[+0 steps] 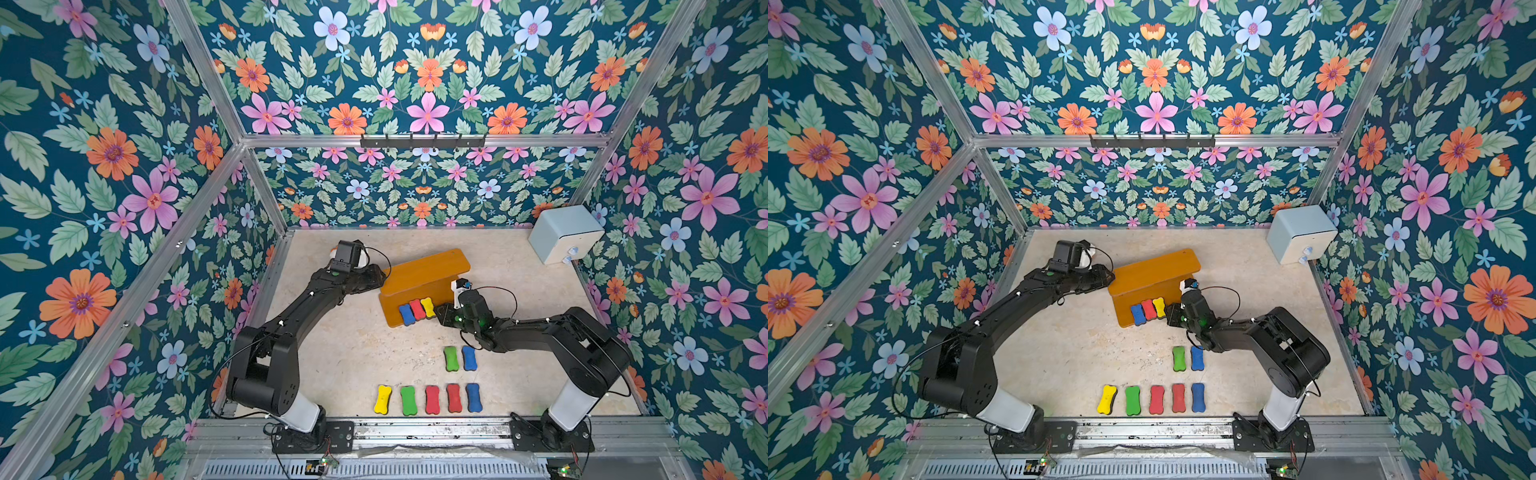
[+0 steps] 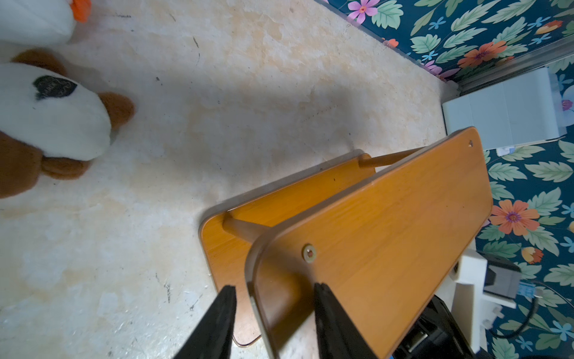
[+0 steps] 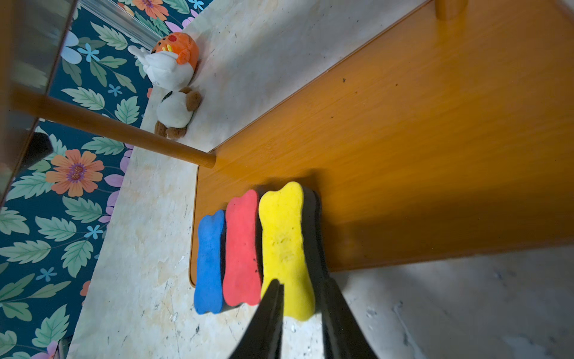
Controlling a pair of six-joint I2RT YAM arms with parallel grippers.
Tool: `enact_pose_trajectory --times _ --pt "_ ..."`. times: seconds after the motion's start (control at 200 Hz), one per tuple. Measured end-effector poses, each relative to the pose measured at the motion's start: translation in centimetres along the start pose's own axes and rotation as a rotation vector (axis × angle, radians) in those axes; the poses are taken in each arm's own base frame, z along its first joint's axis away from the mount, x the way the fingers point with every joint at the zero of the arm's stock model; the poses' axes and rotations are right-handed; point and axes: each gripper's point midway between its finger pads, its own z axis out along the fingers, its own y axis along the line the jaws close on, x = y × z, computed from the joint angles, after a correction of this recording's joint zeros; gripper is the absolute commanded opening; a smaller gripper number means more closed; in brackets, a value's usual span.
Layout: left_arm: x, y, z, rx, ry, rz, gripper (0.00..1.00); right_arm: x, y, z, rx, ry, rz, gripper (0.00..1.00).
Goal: Remove the whiteboard erasers from the shelf
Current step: Pick up the whiteboard eraser from the shelf.
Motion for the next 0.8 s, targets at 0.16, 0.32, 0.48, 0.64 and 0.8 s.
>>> enact_pose_trajectory --times 0.16,0.32,0.48,0.64,0.8 --pt "0.0 0.0 -0.1 0.001 0.0 0.0 0.46 -0.2 0.1 0.6 -0.001 -0.001 0.005 0.29" --pt "0.1 0.0 0.0 0.003 0.003 0.0 0.46 -1.0 0.5 1.3 -0.012 -0.009 0.009 0.29" --pt "0.1 -0.1 0.0 0.008 0.001 0.001 0.46 -1.3 0.7 1.9 -0.014 -0.008 0.01 0.29" --pt "0.2 -0.1 0.0 0.01 0.003 0.0 0.46 -1.2 0.3 2.2 -0.005 -0.003 0.012 0.3" --pt "0.2 -0.2 0.0 0.014 0.006 0.0 0.46 -0.9 0.0 2.4 0.002 0.004 0.014 0.3"
